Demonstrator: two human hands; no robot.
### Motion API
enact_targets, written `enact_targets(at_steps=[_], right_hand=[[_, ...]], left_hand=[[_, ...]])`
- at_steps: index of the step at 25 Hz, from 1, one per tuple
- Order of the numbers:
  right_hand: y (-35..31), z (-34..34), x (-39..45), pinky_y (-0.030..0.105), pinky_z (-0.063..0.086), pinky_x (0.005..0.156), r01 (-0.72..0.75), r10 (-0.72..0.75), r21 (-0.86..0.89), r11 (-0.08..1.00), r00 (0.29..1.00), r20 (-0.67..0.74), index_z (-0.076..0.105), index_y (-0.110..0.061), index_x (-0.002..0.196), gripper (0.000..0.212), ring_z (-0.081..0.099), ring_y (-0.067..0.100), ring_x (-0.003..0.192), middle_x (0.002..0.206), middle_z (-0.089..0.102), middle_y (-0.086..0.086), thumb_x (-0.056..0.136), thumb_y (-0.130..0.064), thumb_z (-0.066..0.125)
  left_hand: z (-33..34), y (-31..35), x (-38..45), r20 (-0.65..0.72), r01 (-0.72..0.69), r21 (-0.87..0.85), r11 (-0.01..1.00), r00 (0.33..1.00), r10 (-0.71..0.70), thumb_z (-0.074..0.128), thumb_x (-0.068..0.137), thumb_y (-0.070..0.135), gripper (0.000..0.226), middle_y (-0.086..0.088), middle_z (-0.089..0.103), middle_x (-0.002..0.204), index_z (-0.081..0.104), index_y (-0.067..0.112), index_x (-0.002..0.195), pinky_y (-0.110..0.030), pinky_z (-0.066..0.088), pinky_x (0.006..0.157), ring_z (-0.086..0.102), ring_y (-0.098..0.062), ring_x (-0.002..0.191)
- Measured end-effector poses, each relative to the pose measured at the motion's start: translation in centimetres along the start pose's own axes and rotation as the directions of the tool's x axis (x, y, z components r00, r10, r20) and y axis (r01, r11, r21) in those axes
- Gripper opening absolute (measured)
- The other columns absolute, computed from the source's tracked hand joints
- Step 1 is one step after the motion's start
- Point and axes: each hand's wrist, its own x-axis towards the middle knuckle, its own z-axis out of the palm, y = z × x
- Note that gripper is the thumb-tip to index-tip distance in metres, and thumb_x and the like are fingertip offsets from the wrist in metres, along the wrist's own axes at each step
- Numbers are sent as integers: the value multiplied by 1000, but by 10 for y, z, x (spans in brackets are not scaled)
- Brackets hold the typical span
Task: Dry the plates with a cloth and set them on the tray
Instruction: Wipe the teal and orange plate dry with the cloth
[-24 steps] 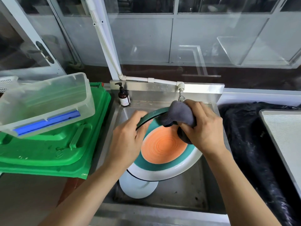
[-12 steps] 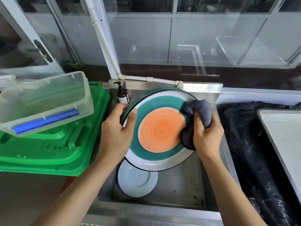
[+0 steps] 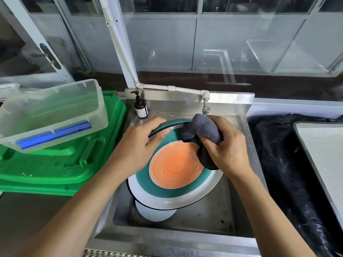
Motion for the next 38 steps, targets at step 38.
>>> enact_targets(at_steps=[38], right_hand=[[-43, 61, -119, 27, 40, 106, 28, -167, 328, 944, 899, 405, 55, -26, 135, 29, 52, 7, 127, 137, 56, -16, 107, -28, 50]], left_hand=[[29, -21, -3, -415, 190, -436, 879, 824, -384, 64, 95, 36, 6, 22, 73, 85, 69, 39, 94, -9, 46, 71, 64, 8, 77]])
